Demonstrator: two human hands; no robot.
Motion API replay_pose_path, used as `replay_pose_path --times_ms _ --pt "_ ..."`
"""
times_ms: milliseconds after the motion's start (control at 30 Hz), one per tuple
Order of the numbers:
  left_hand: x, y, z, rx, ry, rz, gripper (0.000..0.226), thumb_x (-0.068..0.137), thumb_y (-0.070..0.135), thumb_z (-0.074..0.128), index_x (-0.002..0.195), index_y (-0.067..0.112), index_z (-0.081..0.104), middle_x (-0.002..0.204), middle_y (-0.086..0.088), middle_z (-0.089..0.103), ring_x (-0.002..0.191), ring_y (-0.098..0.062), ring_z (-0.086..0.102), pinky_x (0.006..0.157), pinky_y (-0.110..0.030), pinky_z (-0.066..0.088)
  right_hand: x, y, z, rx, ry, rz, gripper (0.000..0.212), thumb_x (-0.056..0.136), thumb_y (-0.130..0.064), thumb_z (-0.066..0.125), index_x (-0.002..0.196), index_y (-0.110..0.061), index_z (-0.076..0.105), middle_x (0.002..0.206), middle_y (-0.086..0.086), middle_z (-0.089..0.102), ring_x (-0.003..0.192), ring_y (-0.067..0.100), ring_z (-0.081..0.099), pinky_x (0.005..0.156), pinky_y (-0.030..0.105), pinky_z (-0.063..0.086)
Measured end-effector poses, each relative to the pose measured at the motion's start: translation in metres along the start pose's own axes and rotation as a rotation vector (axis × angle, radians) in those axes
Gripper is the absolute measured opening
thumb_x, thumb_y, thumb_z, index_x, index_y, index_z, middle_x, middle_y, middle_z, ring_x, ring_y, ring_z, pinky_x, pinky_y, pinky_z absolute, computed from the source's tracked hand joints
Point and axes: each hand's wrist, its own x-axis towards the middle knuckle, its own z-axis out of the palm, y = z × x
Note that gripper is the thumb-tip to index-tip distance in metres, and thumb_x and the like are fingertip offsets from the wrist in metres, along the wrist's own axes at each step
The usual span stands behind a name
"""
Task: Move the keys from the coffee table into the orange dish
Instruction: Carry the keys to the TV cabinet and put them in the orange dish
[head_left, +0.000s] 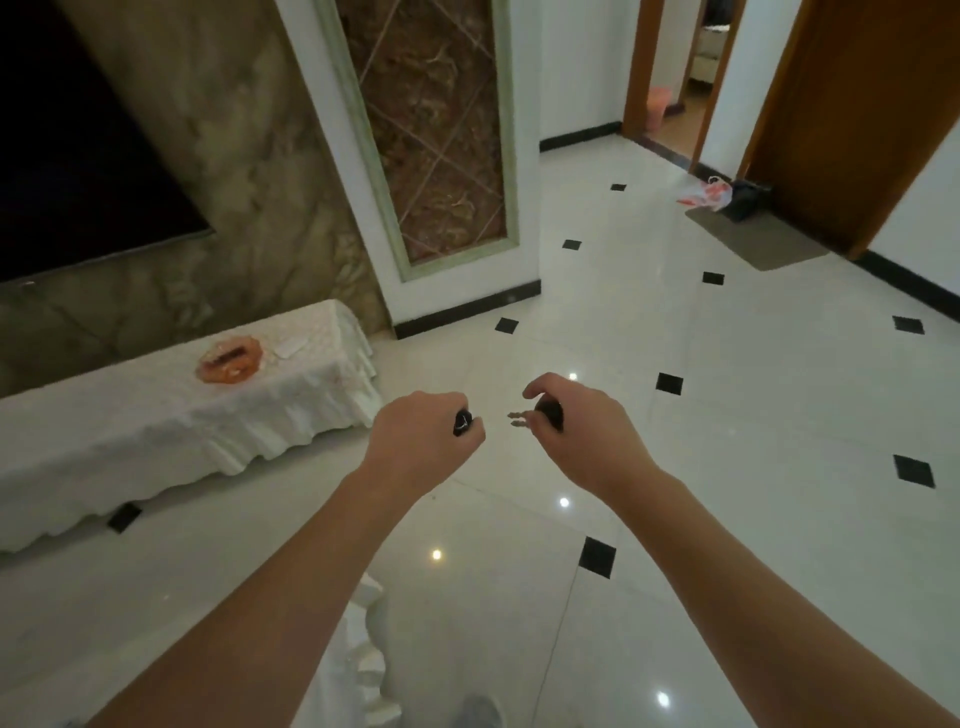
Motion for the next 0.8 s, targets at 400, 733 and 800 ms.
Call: replay_pose_path --times_ms 400,733,800 --pt "0.108 -0.117 0.035 -0.059 0.025 -0.145 0.026 0.087 0.050 0.049 0.079 0.027 0.043 0.060 0.009 0.054 0.052 -0.007 0.050 0.049 -0.027 0.046 0.176 -0.025 0.061 -0.138 -0.147 -0.166 0.022 0.092 -0.030 0.057 0.114 -0.028 0.057 0.095 -0.011 0.065 0.072 0.003 0.054 0.061 0.008 0.033" --pt "0.227 -0.209 0.032 -0.026 0.034 -0.166 0.027 0.089 0.052 0.050 0.076 0.028 0.047 0.061 0.012 0.055 0.051 -0.005 0.048 0.048 -0.019 0.035 0.325 -0.063 0.110 -0.190 -0.162 -0.267 0.019 0.092 -0.031 0.057 0.110 -0.024 0.061 0.101 -0.008 0.066 0.080 0.007 0.059 0.072 0.019 0.046" --pt "0.241 -0.228 0.032 -0.030 0.035 -0.207 0.025 0.089 0.052 0.051 0.080 0.028 0.048 0.067 0.011 0.060 0.055 -0.005 0.051 0.051 -0.019 0.040 0.352 -0.069 0.124 -0.188 -0.190 -0.293 0.020 0.092 -0.031 0.056 0.110 -0.024 0.061 0.101 -0.008 0.065 0.082 0.007 0.059 0.075 0.022 0.049"
